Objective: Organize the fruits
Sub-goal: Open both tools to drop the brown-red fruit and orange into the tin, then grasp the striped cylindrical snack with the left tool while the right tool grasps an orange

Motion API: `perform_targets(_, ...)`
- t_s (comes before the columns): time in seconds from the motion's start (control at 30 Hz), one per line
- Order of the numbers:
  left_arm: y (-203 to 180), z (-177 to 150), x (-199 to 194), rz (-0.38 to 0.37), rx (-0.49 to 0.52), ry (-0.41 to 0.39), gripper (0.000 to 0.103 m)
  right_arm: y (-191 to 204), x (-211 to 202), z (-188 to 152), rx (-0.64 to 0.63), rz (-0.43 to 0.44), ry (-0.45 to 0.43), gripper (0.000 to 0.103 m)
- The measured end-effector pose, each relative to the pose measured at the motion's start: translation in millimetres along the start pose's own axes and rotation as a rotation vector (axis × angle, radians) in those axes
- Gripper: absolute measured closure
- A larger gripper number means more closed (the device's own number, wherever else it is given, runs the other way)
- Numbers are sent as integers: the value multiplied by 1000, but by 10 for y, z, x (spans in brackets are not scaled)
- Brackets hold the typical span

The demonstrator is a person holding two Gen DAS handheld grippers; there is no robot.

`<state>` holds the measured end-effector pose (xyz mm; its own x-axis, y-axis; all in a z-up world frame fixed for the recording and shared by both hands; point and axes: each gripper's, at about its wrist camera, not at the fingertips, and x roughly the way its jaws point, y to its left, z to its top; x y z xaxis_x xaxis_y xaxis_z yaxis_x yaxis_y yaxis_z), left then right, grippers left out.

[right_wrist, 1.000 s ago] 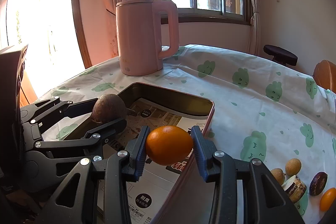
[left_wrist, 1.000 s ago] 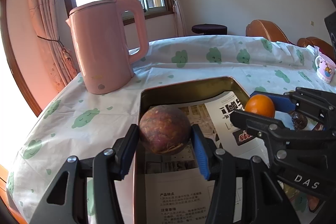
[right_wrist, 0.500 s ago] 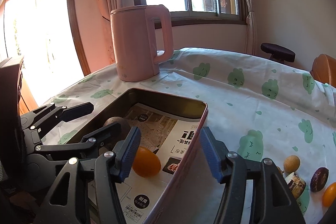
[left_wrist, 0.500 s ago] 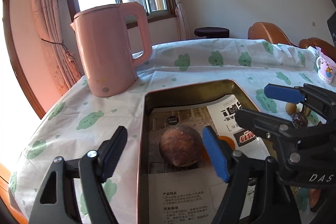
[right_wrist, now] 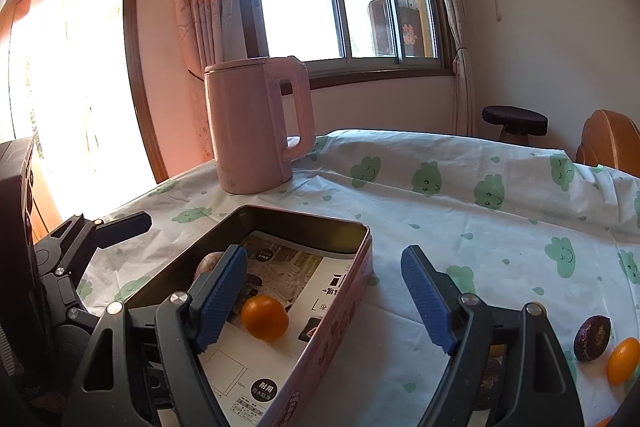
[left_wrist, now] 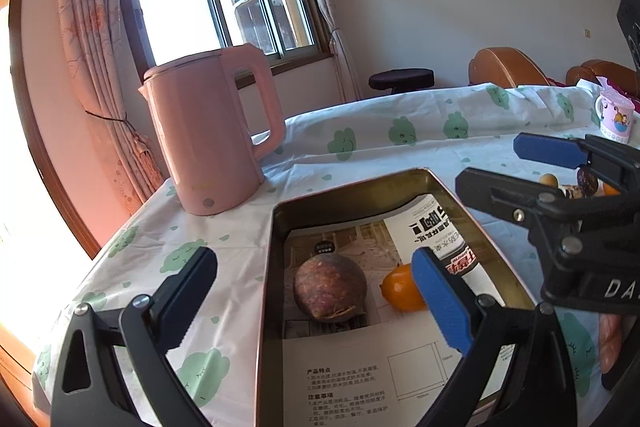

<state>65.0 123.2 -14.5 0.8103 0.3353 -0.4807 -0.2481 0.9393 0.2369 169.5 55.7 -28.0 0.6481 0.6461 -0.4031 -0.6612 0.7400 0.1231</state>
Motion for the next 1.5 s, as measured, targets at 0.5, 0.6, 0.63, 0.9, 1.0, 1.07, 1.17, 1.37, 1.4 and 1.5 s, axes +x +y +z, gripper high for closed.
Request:
perform_targets(0.5,-213,110,-135,-50,-26,-5,3,-380,-427,-46,21,-153,-12,22)
perform_targets(0.6,-377,148,-178,-88,-21,-5,3,-533,-633,-88,24,-214,-15,22)
perform_targets(0.63,-441,158,-198,-101,-17,-4,3,-601,-709,-110,30,-230,-16,22)
perform_targets(0.9,-1019,255,-279,-216,22,8,3,-1205,-1309,-321,139,-392,-9,22)
perform_targets(1.0,-1232,263,-308,-266,35,20,3,-1344,-1411,-422,153,-425,38,22)
perform_targets(1.07,-1358,257,-308,-304,37,39,4,-1408,-1447,-490,165,-427,71,22)
perform_targets(1.17,-1508,237,-295,-365,32,77,14,-1465,-1445,-585,182,-404,121,22)
perform_targets(1.37,-1708,163,-279,-438,43,134,29,-1482,-1418,-692,199,-367,179,25)
perform_targets(1.4,-1726,161,-268,-445,47,145,30,-1488,-1404,-702,198,-369,196,30)
perform_targets(1.5,-1745,163,-251,-463,37,157,33,-1542,-1370,-738,223,-338,228,44)
